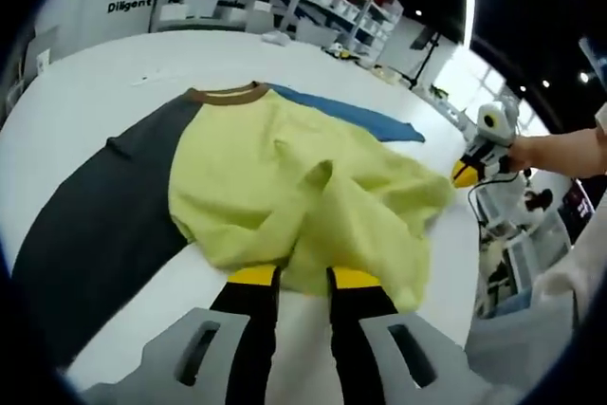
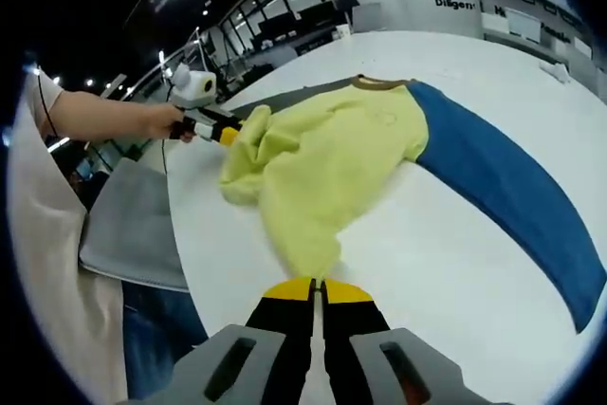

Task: Fold the garment on the visible template until the final outline fits inside the template.

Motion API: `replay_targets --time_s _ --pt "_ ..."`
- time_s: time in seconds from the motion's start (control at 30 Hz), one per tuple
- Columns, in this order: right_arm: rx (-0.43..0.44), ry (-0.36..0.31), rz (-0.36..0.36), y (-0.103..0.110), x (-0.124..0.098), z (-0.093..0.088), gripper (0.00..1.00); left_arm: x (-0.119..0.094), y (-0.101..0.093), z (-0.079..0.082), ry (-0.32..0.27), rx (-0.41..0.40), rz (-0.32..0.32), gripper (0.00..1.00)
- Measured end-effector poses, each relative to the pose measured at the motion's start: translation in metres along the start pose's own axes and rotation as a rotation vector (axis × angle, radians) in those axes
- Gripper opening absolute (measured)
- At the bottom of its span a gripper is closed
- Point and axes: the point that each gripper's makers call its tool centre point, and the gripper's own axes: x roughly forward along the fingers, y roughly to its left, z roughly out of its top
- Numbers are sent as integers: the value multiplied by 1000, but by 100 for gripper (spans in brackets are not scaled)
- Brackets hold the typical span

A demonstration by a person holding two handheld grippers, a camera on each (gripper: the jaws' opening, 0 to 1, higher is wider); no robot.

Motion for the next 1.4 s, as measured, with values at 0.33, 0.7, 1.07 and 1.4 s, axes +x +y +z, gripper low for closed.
replay_targets --time_s 0.33,0.7,1.07,1.4 --pt "10 1 -4 2 0 -4 0 8 0 -6 22 2 1 1" --pt "-13 -22 -3 5 -7 5 0 -48 -5 0 -43 -90 20 1" --pt "-83 -26 18 24 -17 2 0 -114 -18 -28 -72 -203 23 1" --pt "-125 39 35 45 -17 -33 0 -121 -46 -77 -5 -316 14 1"
